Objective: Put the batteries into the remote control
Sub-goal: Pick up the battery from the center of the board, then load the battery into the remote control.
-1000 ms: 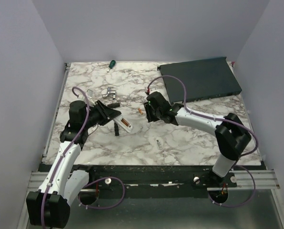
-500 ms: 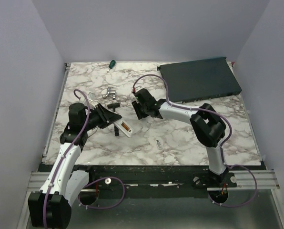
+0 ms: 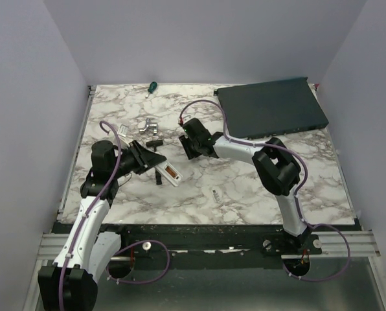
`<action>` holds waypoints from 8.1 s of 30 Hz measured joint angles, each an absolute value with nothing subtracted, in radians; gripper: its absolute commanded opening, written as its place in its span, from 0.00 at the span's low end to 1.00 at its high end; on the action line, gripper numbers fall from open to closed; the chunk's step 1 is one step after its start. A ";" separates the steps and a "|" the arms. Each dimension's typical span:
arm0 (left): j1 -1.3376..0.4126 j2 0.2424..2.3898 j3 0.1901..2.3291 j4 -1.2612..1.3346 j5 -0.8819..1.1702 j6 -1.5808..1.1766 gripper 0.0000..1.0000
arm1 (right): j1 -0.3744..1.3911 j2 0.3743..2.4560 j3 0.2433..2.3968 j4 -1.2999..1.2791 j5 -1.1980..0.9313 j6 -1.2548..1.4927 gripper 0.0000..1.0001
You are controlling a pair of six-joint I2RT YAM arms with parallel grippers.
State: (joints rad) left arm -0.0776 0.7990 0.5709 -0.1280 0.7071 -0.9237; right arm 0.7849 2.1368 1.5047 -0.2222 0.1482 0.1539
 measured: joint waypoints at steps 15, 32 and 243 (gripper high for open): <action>-0.074 0.782 0.570 0.054 0.864 -0.936 0.00 | 0.783 2.141 1.507 -0.211 0.118 0.131 0.01; -0.078 0.757 0.485 0.398 0.998 -1.004 0.00 | 0.777 1.744 1.150 -0.134 -0.032 0.160 0.01; -0.746 0.790 0.692 -0.094 0.083 -0.893 0.00 | 0.776 0.761 0.657 0.166 0.241 0.834 0.01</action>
State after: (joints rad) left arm -0.7464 0.7898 0.6922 -0.0937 0.0834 -0.8932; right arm 0.7757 0.7612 0.6575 0.1661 0.2405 0.8345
